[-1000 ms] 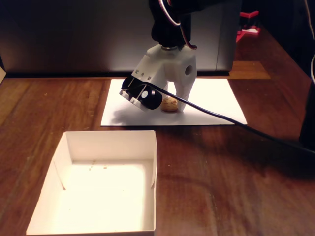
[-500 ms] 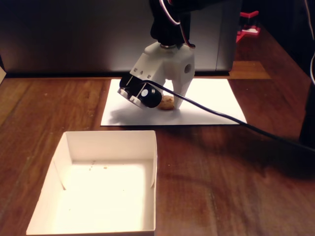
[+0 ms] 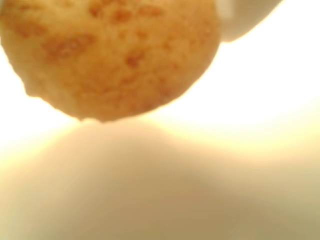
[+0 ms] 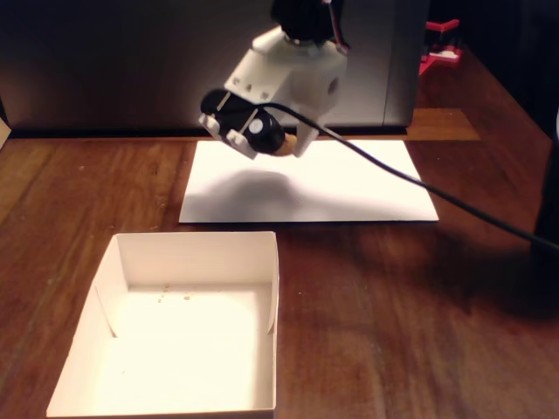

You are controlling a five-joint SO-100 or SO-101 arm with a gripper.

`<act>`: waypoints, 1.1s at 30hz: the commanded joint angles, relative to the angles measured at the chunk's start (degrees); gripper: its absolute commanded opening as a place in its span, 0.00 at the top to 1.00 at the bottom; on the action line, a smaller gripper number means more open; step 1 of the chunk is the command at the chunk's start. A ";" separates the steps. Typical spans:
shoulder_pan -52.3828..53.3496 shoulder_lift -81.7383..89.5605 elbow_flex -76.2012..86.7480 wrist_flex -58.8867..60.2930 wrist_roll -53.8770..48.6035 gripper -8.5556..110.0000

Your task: Grasp a mini cookies block and put it in the white box.

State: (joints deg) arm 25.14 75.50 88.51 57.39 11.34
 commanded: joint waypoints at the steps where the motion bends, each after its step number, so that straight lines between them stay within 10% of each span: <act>1: -2.64 11.34 -8.70 -1.23 -2.90 0.79; 33: -36.74 18.90 -21.01 5.98 -14.33 0.79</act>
State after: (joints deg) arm -8.53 85.52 74.88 63.11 -3.43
